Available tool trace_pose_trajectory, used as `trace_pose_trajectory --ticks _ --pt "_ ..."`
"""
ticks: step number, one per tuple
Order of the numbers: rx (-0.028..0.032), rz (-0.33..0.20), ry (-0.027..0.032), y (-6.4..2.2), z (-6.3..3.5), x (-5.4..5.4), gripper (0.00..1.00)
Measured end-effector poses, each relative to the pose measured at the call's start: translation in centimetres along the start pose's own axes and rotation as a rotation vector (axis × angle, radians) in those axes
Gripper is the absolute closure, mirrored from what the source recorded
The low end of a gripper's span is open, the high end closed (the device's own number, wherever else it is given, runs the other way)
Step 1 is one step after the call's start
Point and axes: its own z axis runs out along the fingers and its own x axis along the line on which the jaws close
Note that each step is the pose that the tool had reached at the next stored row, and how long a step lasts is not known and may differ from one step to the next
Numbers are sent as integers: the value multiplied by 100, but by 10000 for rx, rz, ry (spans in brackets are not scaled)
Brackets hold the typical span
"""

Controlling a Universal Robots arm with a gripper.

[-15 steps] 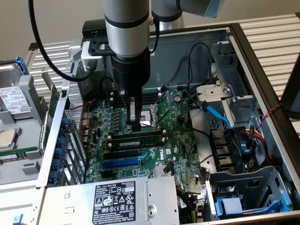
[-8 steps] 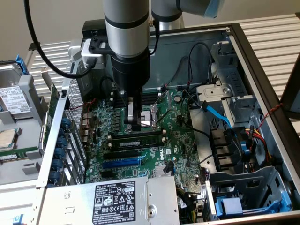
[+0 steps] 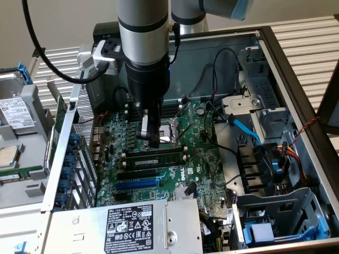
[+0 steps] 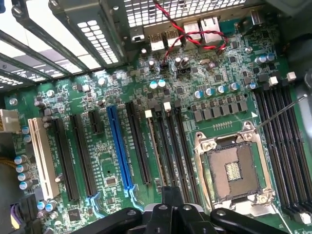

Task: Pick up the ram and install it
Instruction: 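Press down the ram until it locks into place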

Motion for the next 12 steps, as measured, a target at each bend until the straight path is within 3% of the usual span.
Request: trace_pose_trajectory --ticks 12 --pt "34 1641 -46 0 0 0 89"
